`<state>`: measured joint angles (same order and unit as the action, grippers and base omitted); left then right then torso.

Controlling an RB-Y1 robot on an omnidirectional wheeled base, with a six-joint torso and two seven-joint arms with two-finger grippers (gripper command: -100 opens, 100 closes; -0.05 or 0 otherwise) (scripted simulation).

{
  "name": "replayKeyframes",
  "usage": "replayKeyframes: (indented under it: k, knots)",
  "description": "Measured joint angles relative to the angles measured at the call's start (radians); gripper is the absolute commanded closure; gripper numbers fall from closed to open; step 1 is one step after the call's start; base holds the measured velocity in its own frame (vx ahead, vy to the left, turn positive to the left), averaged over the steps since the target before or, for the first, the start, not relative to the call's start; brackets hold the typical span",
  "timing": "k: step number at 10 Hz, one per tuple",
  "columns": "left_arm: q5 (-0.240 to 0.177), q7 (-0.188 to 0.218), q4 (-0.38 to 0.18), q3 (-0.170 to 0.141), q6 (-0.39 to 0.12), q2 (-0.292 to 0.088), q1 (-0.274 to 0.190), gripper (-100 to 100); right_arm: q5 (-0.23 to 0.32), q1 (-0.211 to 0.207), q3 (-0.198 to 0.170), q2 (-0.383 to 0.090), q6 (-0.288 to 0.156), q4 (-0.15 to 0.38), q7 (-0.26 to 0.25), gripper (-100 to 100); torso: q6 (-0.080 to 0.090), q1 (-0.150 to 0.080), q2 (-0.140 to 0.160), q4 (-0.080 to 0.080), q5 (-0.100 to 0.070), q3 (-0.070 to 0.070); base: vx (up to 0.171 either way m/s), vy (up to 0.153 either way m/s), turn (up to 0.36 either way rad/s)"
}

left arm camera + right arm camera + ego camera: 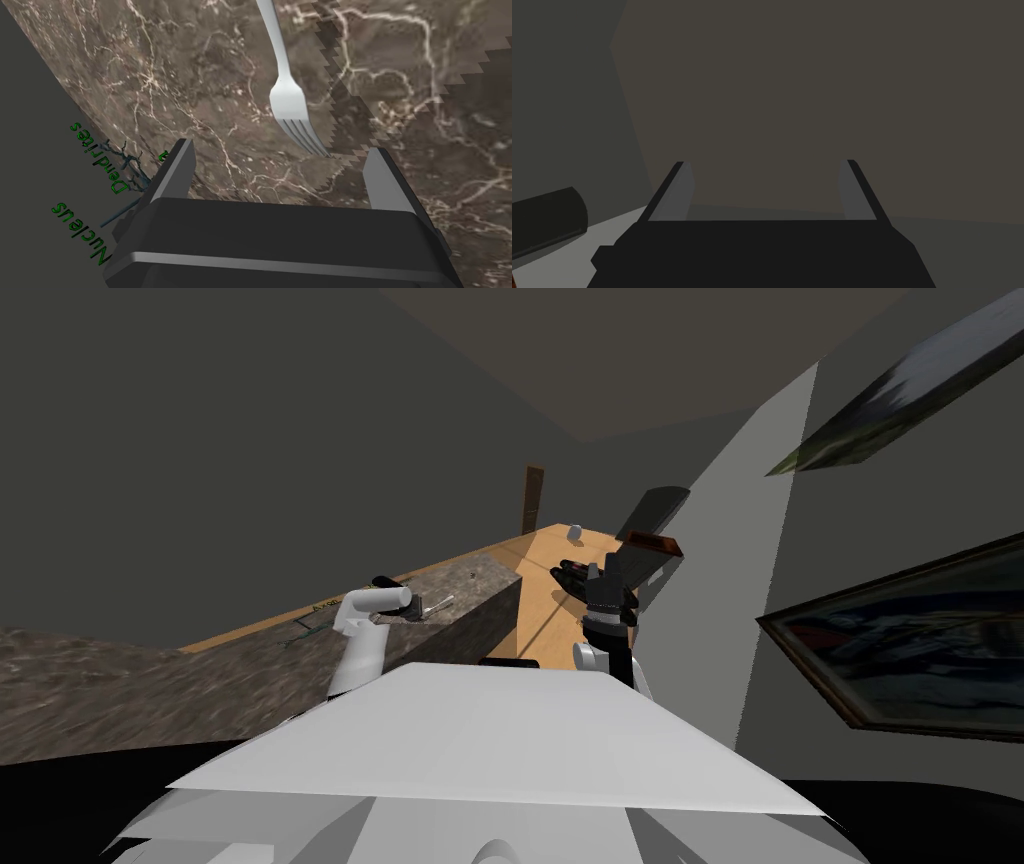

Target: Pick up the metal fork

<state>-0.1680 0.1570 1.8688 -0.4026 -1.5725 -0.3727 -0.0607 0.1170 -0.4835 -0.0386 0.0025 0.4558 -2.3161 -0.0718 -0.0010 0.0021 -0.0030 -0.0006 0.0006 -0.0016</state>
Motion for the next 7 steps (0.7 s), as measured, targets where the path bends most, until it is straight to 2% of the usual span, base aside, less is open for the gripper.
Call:
replayKeyframes:
  k: [7]
  knots:
    - [-0.047, 0.035, -0.062, -0.003, -0.174, -0.030, -0.046, -100, 0.000, 0.000, 0.000, 0.000, 0.000, 0.000, 0.000, 0, 0.000, 0.000, 0.001, 0.000, 0.000, 0.000, 0.018, 0.032, -0.090]
